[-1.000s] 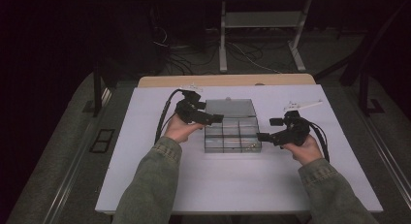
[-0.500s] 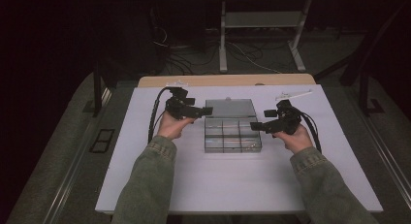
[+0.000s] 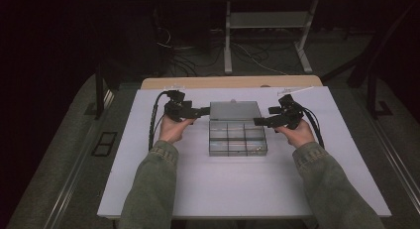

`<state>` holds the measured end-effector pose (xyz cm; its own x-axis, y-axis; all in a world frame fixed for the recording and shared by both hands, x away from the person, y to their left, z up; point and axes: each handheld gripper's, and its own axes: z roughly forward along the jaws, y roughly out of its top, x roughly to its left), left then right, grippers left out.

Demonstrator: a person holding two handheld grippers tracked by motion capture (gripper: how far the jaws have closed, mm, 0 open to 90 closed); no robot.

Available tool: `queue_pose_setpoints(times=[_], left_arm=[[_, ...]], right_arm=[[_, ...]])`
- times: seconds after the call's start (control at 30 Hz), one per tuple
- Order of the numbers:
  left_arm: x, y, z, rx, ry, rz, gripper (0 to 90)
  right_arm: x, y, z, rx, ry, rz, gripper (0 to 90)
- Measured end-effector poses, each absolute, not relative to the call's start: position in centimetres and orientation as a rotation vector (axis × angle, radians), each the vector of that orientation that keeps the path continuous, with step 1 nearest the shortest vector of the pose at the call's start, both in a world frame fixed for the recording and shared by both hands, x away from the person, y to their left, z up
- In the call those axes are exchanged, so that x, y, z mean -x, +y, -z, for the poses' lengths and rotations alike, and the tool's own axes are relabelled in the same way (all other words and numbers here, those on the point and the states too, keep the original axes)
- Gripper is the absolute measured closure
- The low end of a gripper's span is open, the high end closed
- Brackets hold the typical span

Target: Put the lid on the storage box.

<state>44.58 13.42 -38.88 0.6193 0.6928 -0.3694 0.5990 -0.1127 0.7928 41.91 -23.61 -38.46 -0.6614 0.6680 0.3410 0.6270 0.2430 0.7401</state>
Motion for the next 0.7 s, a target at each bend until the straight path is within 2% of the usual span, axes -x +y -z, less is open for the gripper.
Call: queue_pose_setpoints(times=[0.4,0.7], left_arm=[[-45.6,14.4,41.2,-1.728,1.137,-0.071,0.0],[-46.5,13.7,42.7,-1.701,1.157,-0.009,0.0]], right_arm=[[-44.1,-23.5,39.0,-1.332,2.408,-1.388,0.3],[-45.3,-23.9,40.4,-1.383,2.373,-1.389,0.3]])
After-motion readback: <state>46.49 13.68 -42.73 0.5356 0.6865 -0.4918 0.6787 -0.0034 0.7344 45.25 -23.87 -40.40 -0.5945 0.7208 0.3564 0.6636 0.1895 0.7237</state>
